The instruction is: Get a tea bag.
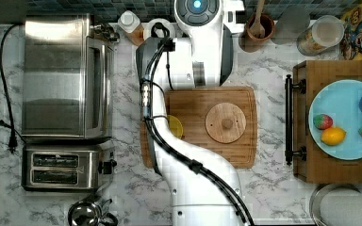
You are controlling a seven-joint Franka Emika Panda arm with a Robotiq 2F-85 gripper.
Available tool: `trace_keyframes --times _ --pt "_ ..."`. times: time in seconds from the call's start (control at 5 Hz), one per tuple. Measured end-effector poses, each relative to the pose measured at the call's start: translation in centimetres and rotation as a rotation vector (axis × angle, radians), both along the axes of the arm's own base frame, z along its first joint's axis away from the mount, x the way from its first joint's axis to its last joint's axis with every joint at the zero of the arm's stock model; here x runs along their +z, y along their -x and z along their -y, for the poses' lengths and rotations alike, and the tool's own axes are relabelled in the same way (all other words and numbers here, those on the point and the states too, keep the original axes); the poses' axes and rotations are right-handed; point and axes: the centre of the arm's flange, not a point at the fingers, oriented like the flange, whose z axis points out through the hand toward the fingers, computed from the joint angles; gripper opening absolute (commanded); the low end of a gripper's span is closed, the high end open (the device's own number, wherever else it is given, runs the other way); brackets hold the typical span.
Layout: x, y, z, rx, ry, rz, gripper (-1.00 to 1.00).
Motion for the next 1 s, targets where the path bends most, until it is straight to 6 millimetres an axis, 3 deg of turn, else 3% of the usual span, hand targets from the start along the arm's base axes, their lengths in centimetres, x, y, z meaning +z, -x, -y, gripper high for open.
trace_keyframes --times 0.2,0.6,1.0 --pt "-2.1 0.1 0.5 -0.005 0.001 -0.017 1.0" --pt "-1.9 -0.5 0.5 0.005 0.002 0.067 1.0" --pt "-3.2 0.2 0.8 0.003 0.03 -0.036 1.0"
